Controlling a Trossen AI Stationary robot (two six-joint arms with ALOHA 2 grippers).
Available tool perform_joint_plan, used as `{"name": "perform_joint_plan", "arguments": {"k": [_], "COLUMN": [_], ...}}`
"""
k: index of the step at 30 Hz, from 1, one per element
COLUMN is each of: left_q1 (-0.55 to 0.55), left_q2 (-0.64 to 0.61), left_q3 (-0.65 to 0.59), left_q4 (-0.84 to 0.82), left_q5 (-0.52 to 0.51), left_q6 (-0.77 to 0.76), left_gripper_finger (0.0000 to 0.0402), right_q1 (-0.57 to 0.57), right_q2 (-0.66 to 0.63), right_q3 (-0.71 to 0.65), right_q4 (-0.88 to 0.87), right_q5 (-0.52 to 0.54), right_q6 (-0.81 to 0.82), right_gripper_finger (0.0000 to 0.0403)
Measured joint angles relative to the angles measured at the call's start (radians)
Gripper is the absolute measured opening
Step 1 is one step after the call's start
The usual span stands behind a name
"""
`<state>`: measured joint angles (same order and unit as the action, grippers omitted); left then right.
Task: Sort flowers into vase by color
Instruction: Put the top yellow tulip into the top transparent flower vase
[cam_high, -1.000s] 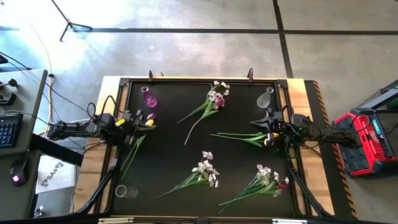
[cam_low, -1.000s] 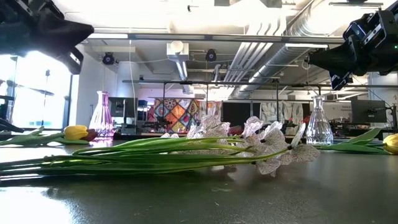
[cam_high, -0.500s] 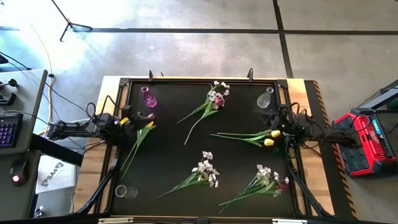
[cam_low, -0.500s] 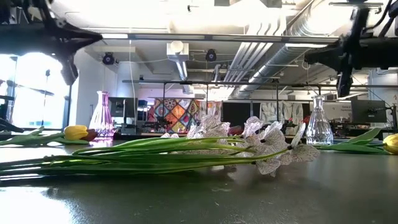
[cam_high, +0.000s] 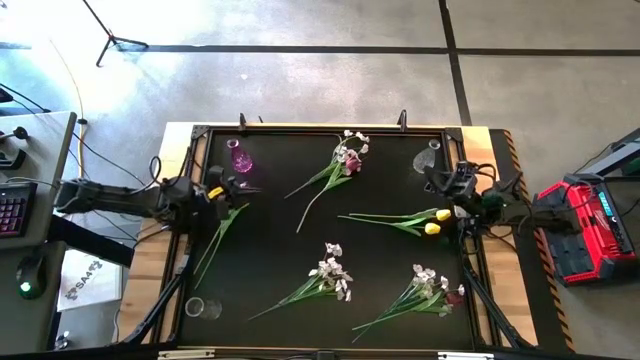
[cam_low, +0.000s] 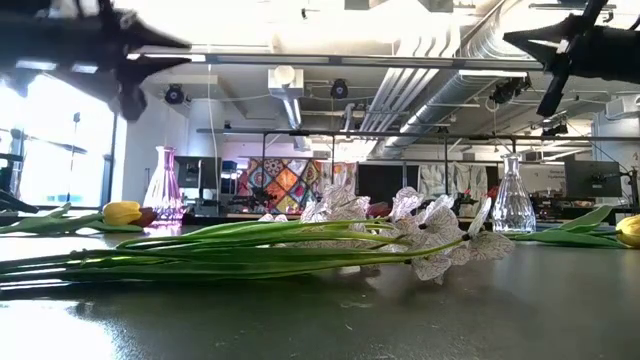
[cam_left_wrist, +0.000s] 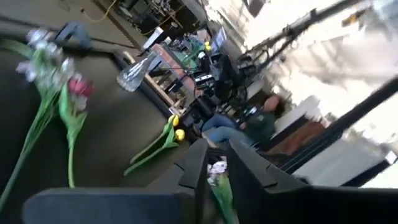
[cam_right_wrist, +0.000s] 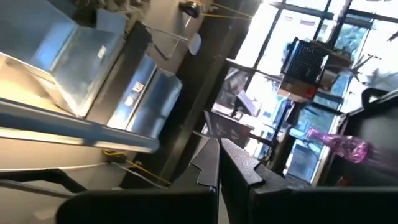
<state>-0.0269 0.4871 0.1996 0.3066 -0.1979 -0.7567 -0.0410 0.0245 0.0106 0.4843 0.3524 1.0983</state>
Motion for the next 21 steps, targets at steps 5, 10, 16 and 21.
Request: {"name": "perform_joint_plan", "arguments": {"k": [5, 10, 16, 21], "left_q1": [0.000, 0.001, 0.031, 0.078], "left_q2": [0.267, 0.549, 0.822, 0.990], "left_q3": [0.196, 0.373, 0.573, 0.720], "left_q4": [-0.023, -0.063, -0.075, -0.075], "left_q5": [0.030, 0.088, 0.112, 0.145], "left_q6": [0.128, 0.191, 0.211, 0.219], "left_gripper_finger": [0.0085, 0.0118, 0.0142, 0.0143], "right_q1": [0.035, 0.086, 0.128, 0.129], "right_q2": [0.071, 0.188, 0.296, 0.343], "right_q3": [0.000, 0.002, 0.065, 0.146], "right_q4": [0.001, 0.015, 0.021, 0.016], "right_q5": [0.009, 0.009, -0.031, -0.163], "right_q6": [0.066, 0.099, 0.022, -0.063], "right_gripper_finger": [0.0000, 0.0000, 0.0000, 0.0000]}}
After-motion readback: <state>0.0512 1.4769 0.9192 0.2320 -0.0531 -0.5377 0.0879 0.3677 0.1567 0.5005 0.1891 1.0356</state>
